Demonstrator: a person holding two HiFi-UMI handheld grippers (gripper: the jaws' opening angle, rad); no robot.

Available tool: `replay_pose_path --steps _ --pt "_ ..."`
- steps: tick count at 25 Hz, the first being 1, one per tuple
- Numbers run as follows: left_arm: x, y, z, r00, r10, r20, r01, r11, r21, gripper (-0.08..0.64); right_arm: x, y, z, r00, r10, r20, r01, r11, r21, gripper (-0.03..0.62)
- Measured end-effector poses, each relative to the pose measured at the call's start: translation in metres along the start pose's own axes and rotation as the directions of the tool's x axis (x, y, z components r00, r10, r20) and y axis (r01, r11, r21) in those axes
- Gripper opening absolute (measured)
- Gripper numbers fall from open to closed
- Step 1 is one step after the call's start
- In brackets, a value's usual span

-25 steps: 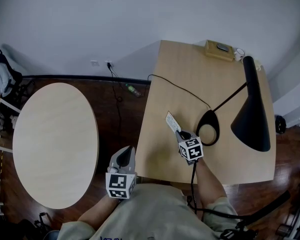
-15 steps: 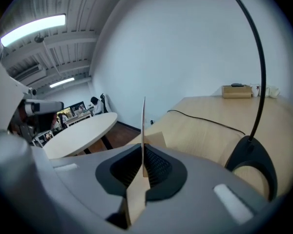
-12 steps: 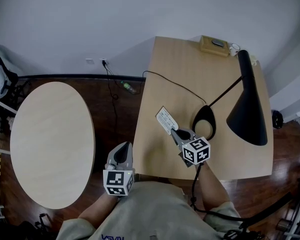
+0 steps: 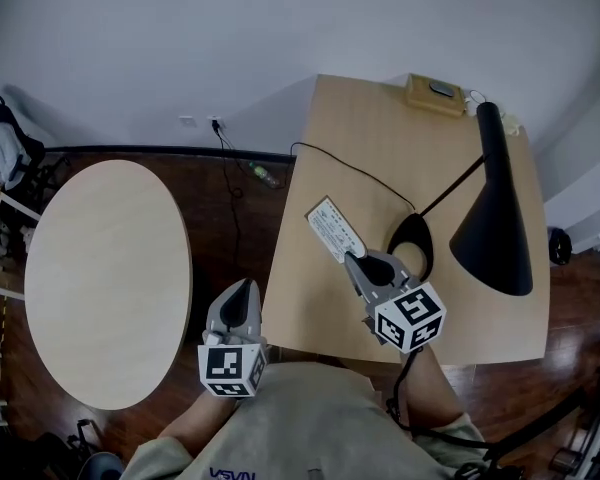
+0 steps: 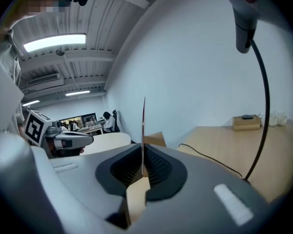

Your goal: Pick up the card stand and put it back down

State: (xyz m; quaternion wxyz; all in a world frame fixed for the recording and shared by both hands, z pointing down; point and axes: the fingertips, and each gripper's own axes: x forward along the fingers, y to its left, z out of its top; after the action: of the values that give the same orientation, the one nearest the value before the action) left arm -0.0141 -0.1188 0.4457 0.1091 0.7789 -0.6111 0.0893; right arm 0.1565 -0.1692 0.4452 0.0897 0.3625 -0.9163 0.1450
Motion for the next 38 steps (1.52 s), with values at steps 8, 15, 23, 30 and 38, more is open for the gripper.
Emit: replay_pose_path --steps 8,15,23,30,38 --pt "-0.025 -0.005 0.033 0.996 0.038 0.077 -0.037 0.999 -0.015 0.008 -0.026 0.059 0.022 0.999 0.038 -0.002 -0.038 0.999 -0.012 0.014" --pt "-0.027 -0.009 0.033 0.997 0.010 0.076 -0.010 1.000 0.004 0.006 -0.027 0.085 0.012 1.000 0.003 -0.022 -0.003 1.000 -0.005 0.014" --pt "-0.028 -0.006 0.032 0.995 -0.042 0.093 0.041 0.999 0.014 0.005 -0.027 0.091 0.015 0.999 -0.052 -0.011 0.052 0.999 -0.004 0.014" --pt "-0.032 0.000 0.036 0.995 -0.045 0.089 0.043 0.999 0.026 0.006 -0.024 0.098 0.014 0.998 -0.067 -0.005 0.067 0.998 0.001 0.014" --pt "-0.033 0.002 0.034 0.995 -0.062 0.076 0.060 0.998 0.036 0.006 -0.023 0.103 0.012 0.997 -0.078 -0.004 0.078 0.997 0.008 0.014"
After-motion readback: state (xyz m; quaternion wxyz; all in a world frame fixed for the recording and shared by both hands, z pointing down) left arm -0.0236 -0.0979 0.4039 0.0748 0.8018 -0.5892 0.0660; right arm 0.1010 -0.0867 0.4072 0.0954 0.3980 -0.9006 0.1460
